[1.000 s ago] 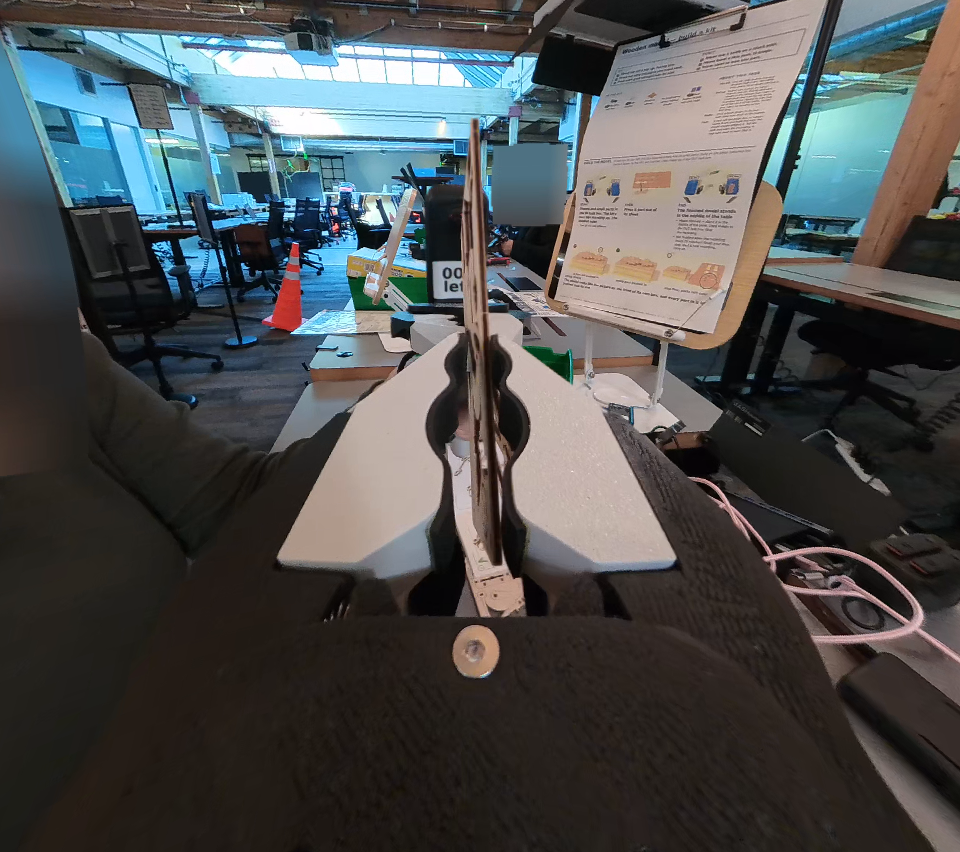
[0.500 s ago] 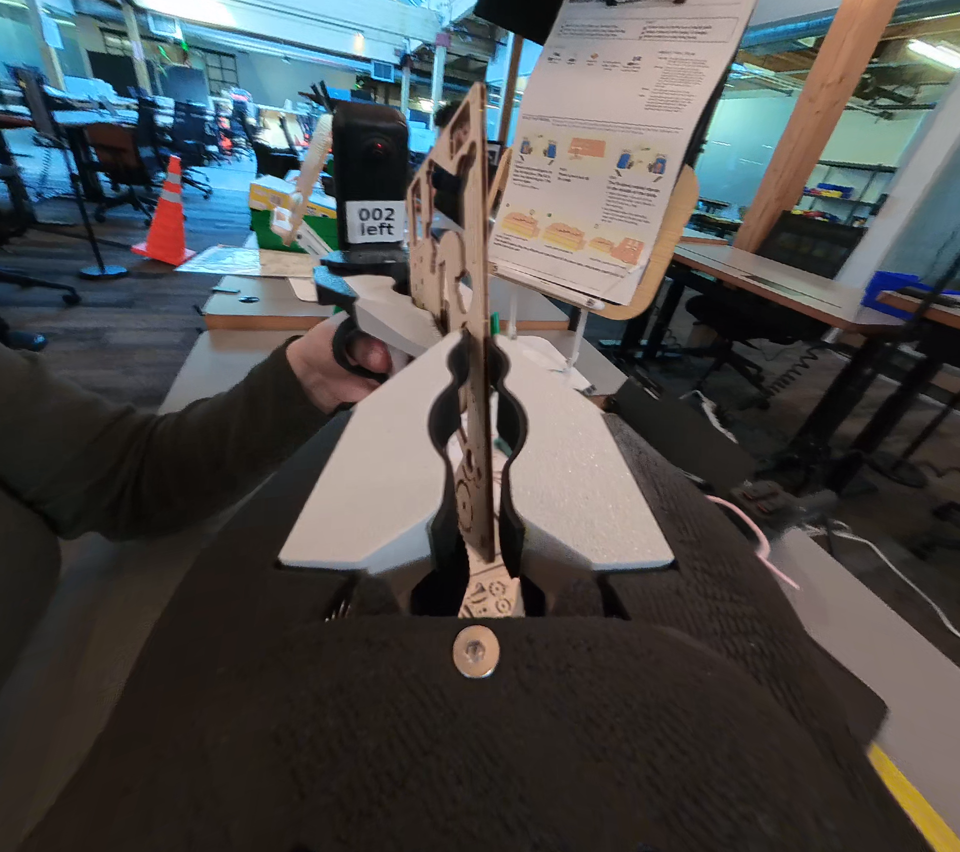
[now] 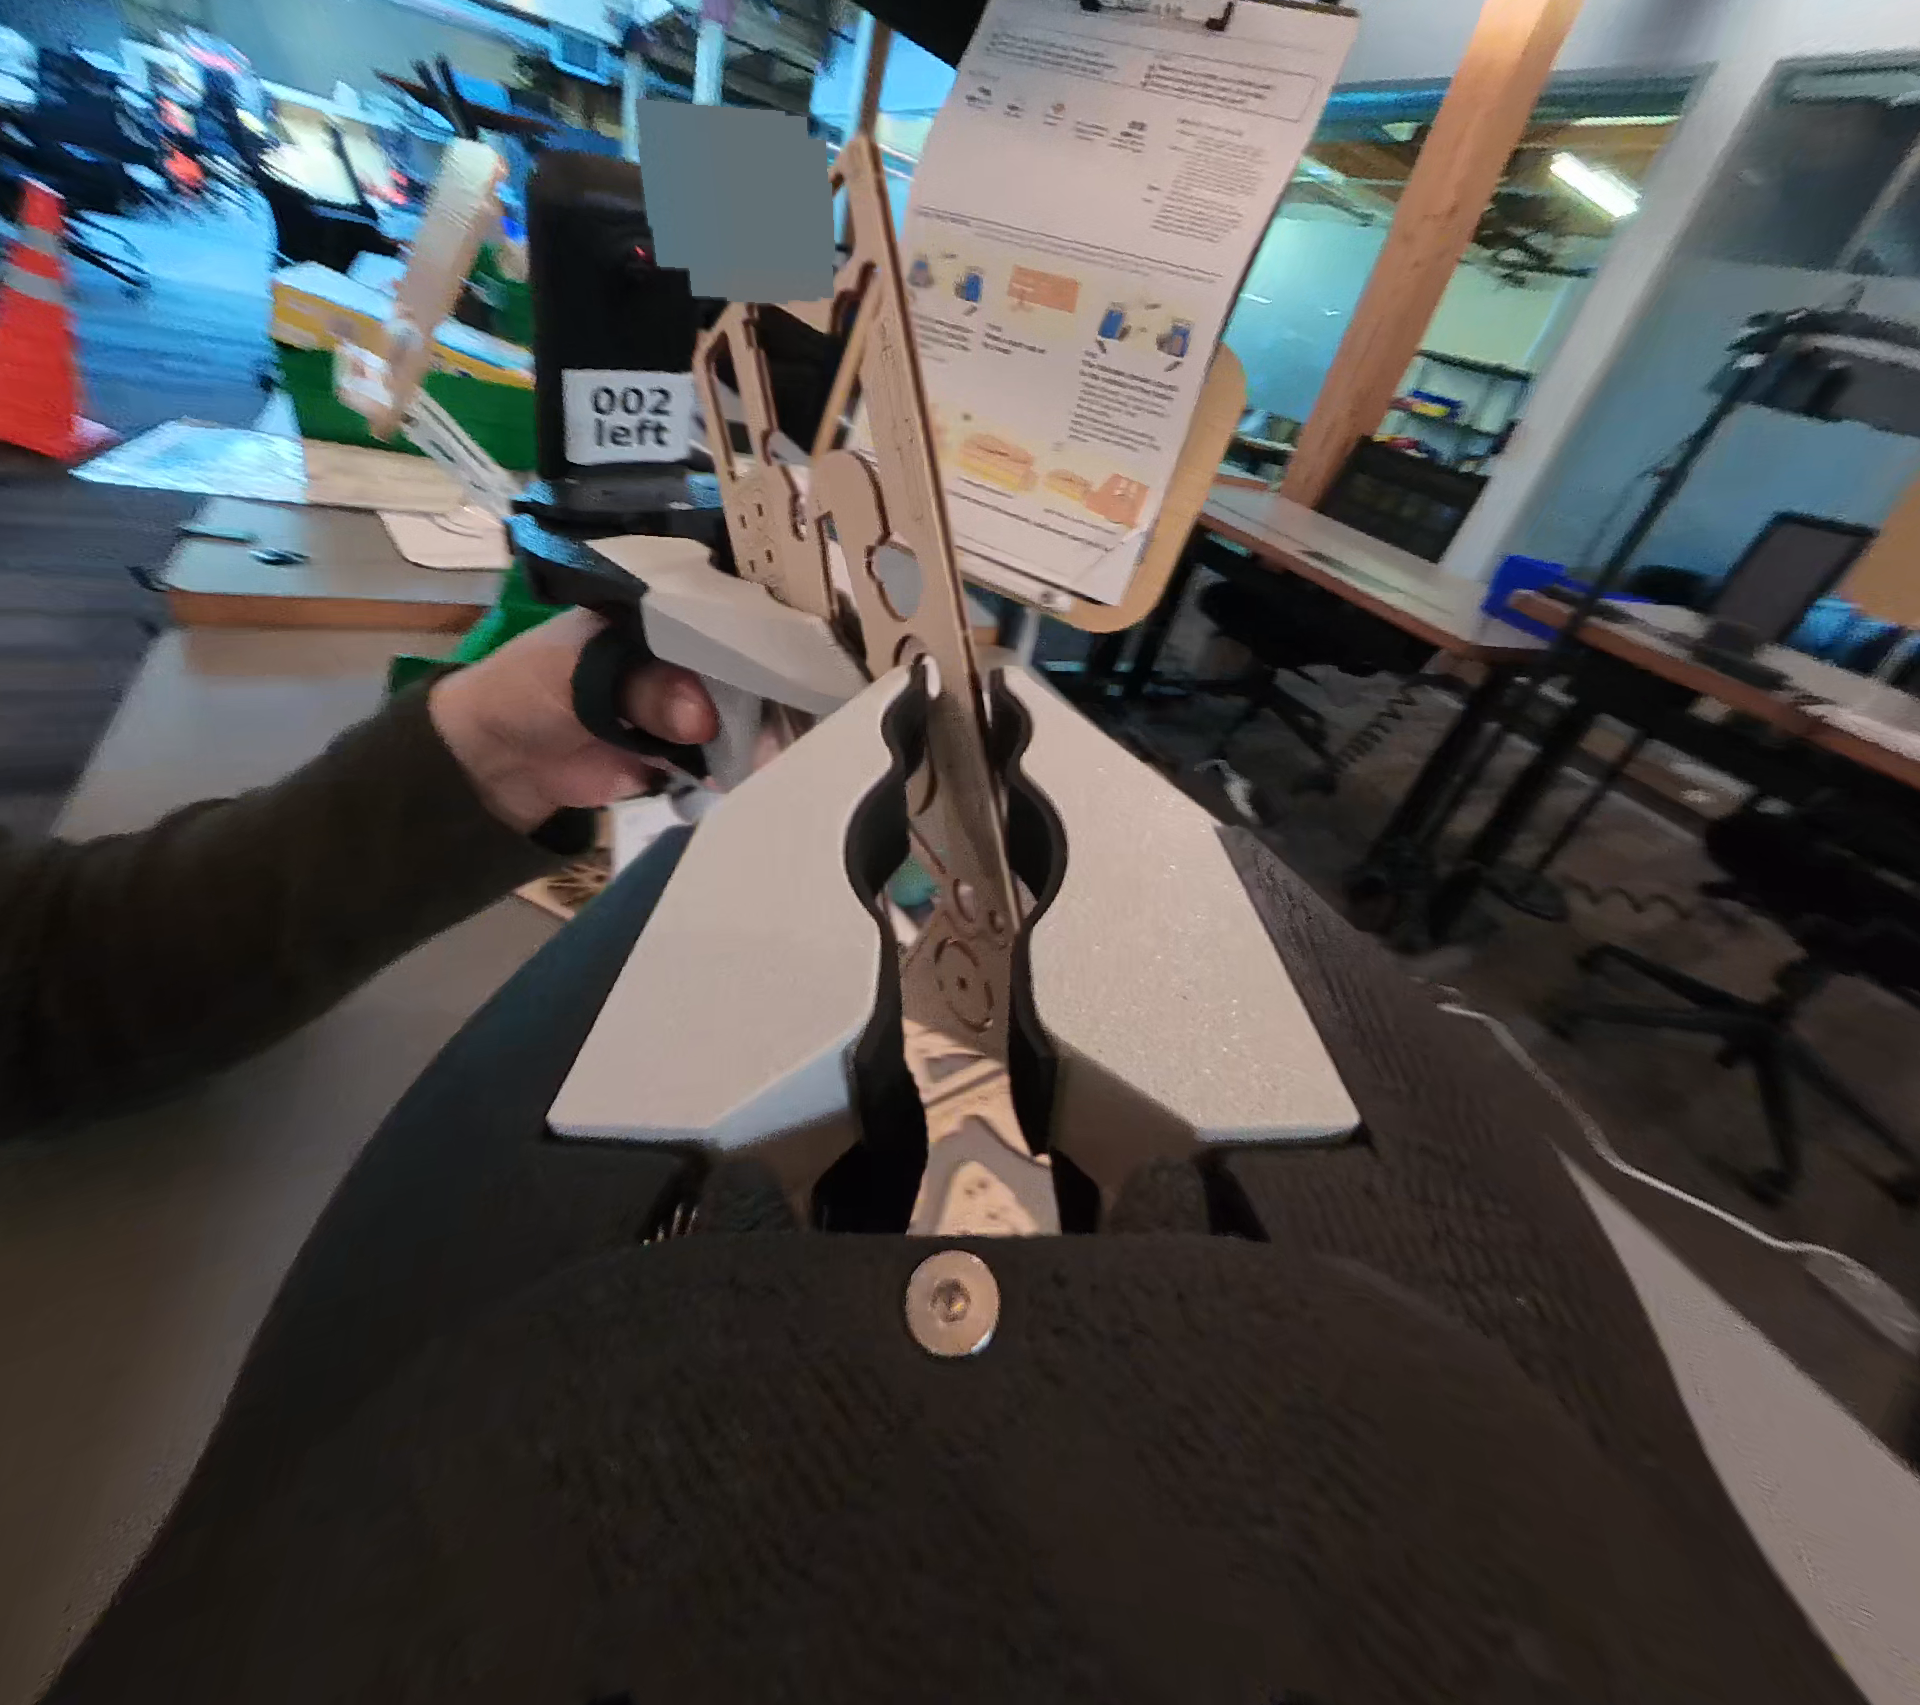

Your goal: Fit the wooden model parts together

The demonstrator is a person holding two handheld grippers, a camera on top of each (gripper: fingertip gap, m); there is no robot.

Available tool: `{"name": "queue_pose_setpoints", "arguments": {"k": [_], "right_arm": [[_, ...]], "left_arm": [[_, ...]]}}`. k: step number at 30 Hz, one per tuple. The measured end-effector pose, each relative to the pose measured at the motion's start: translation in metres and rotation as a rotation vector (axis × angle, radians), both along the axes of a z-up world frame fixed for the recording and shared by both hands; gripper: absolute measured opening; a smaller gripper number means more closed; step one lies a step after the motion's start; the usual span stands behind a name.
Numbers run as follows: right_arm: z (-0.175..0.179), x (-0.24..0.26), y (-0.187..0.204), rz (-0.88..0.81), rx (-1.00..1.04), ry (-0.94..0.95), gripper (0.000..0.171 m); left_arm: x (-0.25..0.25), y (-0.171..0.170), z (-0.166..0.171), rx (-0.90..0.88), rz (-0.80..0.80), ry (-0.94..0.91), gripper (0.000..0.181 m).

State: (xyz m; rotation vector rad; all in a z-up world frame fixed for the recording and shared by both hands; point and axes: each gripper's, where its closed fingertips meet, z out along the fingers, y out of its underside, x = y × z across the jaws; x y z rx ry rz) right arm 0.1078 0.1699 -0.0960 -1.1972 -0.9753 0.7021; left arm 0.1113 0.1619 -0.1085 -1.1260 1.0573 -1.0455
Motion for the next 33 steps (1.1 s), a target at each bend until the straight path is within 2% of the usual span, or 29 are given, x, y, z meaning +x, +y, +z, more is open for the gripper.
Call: {"name": "queue_pose_setpoints", "arguments": {"k": [3, 10, 17, 21, 24, 29, 33], "right_arm": [[-0.002, 0.003, -0.001, 0.077, -0.088, 0.032, 0.015], [-0.007, 0.0, -0.002, 0.094, -0.105, 0.009, 0.008], [-0.003, -0.001, 0.004, -0.124, 0.042, -0.072, 0.01], [0.001, -0.004, 0.004, -0.185, 0.08, -0.077, 0.01], [0.007, -0.007, -0.005, -0.096, 0.073, -0.017, 0.01], [0.008, -0.007, -0.014, 0.139, -0.085, 0.104, 0.018], [0.008, -0.006, -0.017, 0.204, -0.117, 0.127, 0.013]], "left_arm": [[-0.003, 0.0, 0.002, -0.009, -0.013, -0.016, 0.0], [-0.002, -0.002, -0.001, -0.009, -0.022, 0.012, 0.0], [-0.004, 0.002, 0.003, 0.036, 0.059, 0.016, 0.0], [-0.007, 0.001, 0.006, 0.068, 0.081, 0.018, 0.0], [-0.01, -0.007, 0.011, 0.06, 0.016, -0.015, 0.0], [-0.009, -0.009, 0.01, 0.054, -0.002, -0.014, 0.0], [-0.009, -0.012, 0.009, 0.036, -0.039, -0.014, 0.0]]}}
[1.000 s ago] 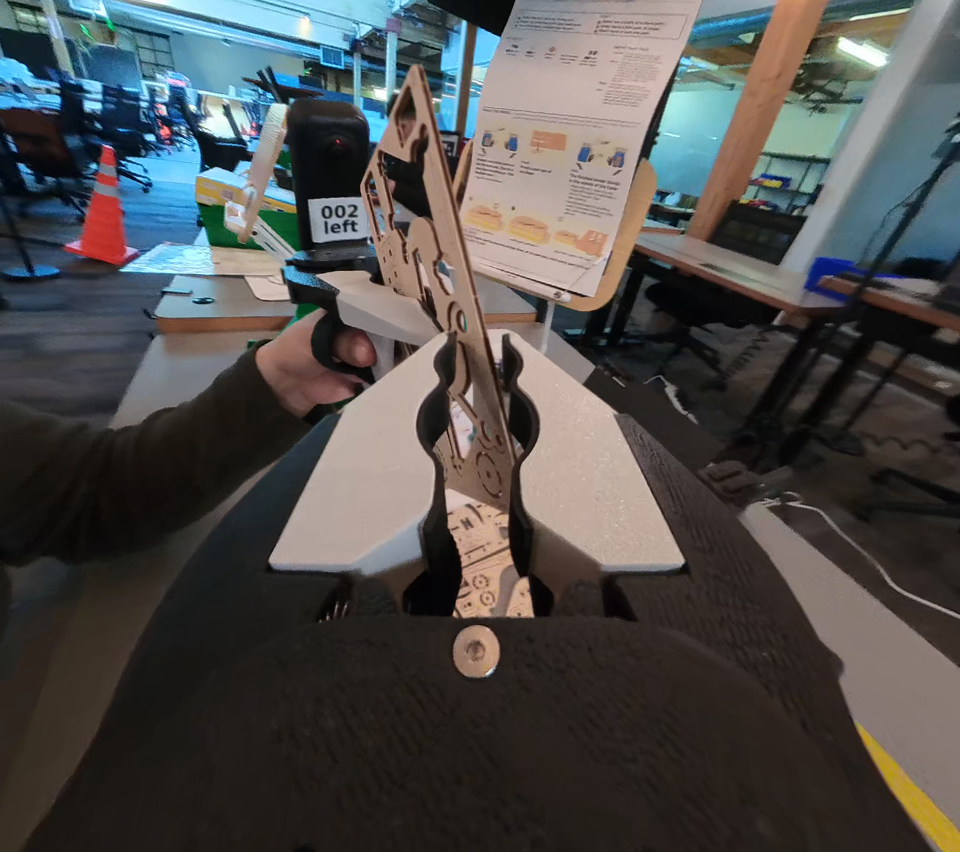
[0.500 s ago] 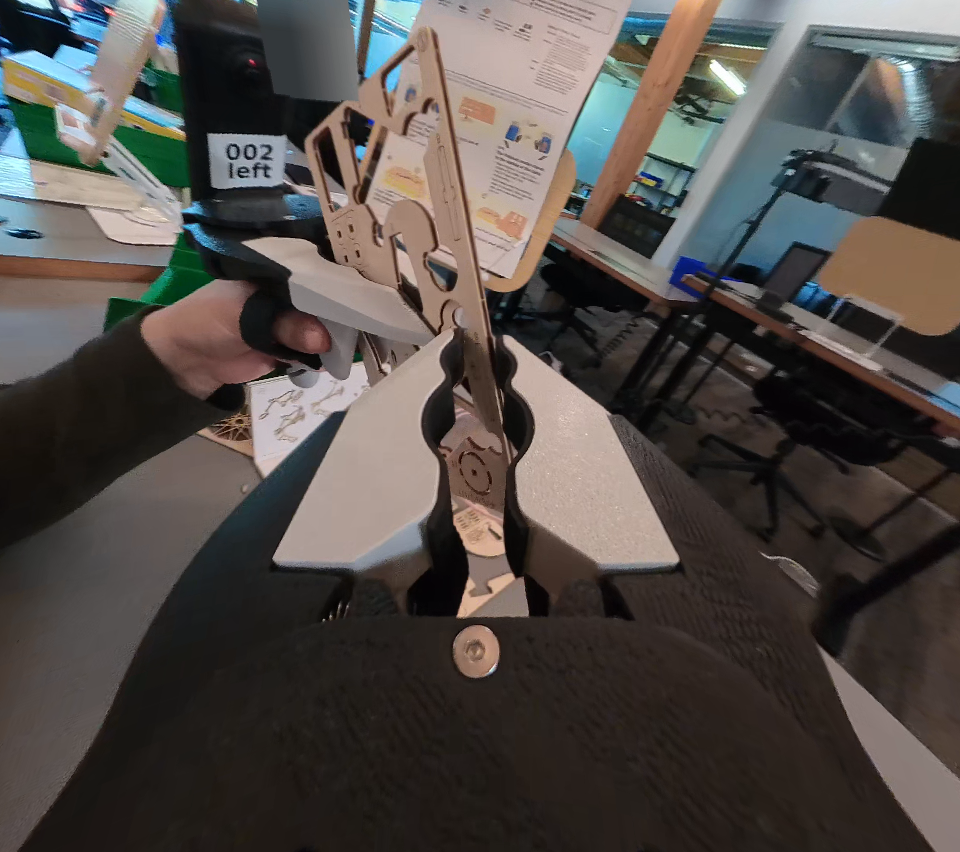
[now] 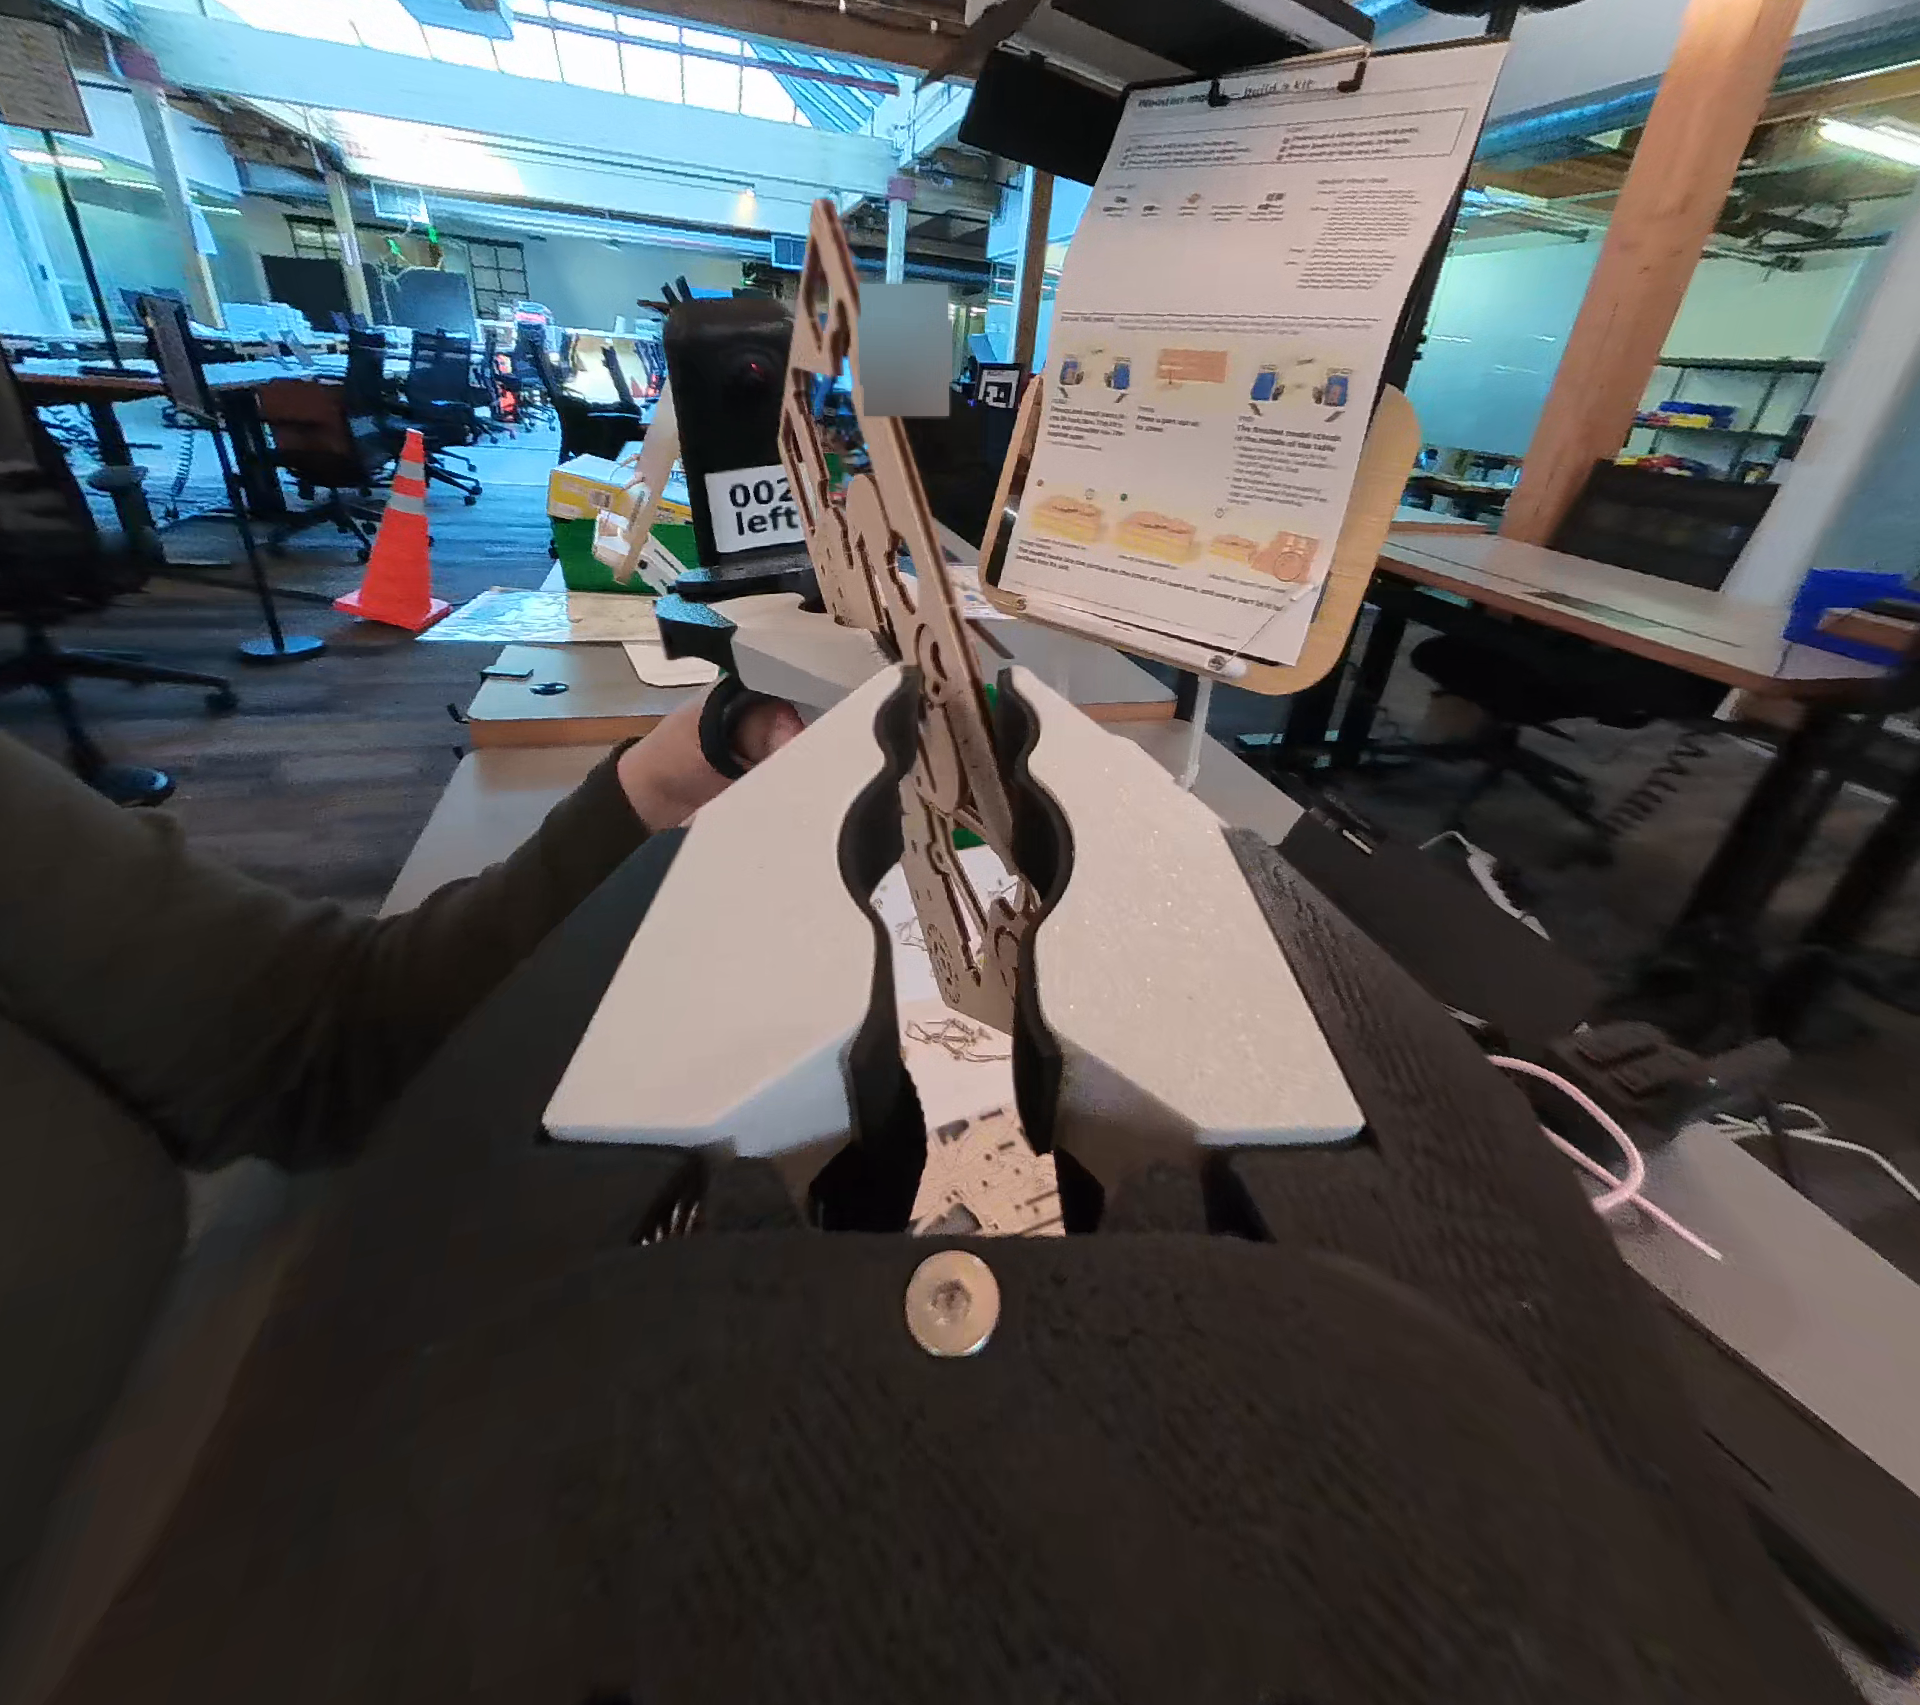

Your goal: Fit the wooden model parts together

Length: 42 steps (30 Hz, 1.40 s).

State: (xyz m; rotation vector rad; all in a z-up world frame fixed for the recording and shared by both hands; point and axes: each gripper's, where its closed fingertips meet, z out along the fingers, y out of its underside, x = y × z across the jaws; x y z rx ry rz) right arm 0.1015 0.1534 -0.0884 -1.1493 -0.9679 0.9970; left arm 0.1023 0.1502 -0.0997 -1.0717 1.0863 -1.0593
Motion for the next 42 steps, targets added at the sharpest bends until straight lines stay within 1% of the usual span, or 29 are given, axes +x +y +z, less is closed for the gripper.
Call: {"name": "queue_pose_setpoints", "arguments": {"k": [3, 5, 9, 17, 21, 28, 31, 33, 35, 37, 42], "right_arm": [[-0.002, 0.0, 0.003, -0.023, 0.01, -0.02, 0.012], [-0.005, 0.0, 0.009, -0.078, 0.021, -0.044, 0.021], [-0.006, -0.003, 0.003, -0.045, 0.021, -0.058, 0.008], [-0.011, -0.002, 0.0, -0.031, 0.026, -0.101, 0.008], [-0.013, -0.002, 0.002, -0.038, -0.009, -0.114, 0.007], [-0.014, -0.002, 0.011, -0.222, 0.084, -0.192, 0.007], [-0.012, -0.001, 0.013, -0.294, 0.128, -0.214, 0.008], [-0.01, 0.0, 0.015, -0.338, 0.145, -0.217, 0.009], [-0.013, 0.002, 0.021, -0.408, 0.176, -0.261, 0.01], [-0.01, 0.002, 0.018, -0.393, 0.197, -0.245, 0.01], [-0.006, 0.002, 0.01, -0.282, 0.178, -0.192, 0.01]], "left_arm": [[0.0, 0.001, -0.002, -0.01, -0.005, 0.006, 0.0], [0.002, 0.0, -0.003, -0.022, -0.028, 0.007, 0.0], [0.003, 0.0, -0.004, -0.036, -0.04, 0.005, 0.0], [0.006, -0.003, -0.007, -0.048, -0.06, 0.025, 0.0], [0.006, -0.001, -0.009, -0.055, -0.054, 0.036, 0.0], [0.006, 0.006, -0.009, -0.024, 0.023, 0.045, 0.002], [0.005, 0.008, -0.008, 0.018, 0.07, 0.055, 0.002], [0.006, 0.004, -0.007, 0.067, 0.071, 0.068, 0.0], [0.009, 0.009, -0.011, 0.138, 0.151, 0.112, 0.0], [0.009, 0.007, -0.008, 0.179, 0.158, 0.106, 0.0], [0.009, 0.002, -0.005, 0.14, 0.087, 0.058, 0.0]]}}
